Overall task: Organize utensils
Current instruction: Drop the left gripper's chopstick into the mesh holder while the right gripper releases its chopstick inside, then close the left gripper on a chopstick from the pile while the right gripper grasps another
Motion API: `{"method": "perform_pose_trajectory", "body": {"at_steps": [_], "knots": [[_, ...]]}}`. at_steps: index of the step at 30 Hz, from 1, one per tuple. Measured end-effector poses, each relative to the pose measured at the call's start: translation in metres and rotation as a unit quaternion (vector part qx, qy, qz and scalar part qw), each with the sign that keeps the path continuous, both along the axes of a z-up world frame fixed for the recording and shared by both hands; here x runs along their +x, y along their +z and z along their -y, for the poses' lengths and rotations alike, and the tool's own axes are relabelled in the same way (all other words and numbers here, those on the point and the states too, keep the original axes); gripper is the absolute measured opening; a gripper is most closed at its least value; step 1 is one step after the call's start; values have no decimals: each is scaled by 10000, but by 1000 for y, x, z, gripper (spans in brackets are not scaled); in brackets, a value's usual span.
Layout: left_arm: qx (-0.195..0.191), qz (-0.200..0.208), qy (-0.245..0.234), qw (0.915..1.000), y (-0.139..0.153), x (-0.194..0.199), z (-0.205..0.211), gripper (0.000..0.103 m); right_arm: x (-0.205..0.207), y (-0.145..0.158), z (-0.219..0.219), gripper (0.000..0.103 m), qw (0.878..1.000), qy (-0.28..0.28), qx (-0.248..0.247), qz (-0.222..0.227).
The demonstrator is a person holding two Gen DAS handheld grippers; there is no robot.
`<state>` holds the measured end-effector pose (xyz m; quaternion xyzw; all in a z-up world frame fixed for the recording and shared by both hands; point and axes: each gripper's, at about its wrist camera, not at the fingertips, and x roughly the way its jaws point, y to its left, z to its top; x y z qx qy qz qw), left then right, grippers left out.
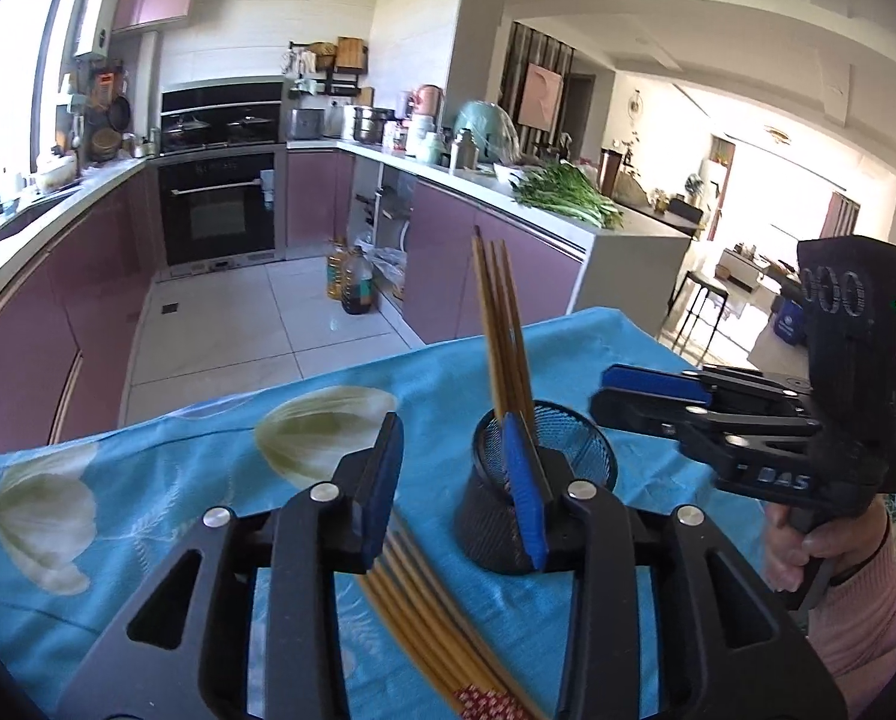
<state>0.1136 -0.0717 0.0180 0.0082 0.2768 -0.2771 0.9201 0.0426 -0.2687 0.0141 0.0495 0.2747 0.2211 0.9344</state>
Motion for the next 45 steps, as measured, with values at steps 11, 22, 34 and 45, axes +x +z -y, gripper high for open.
{"method": "perform_pose_trajectory", "body": {"at_steps": [11,22,34,45], "knots": [[443,-853,173,9952,-67,-25,-31,41,-23,-56,-59,27,9932,783,-409,-759],[572,-1413,243,9880,-118,-31,-32,41,-19,-103,-84,27,9831,879,-732,-1431],[730,-1598,181,9843,-131,-23,-20,38,-10,-108,-66,25,9854,481,-572,-1531],[811,-1674,129,9825,-134,-20,-20,30,-9,-108,-62,22,9849,416,-689,-1533]]}}
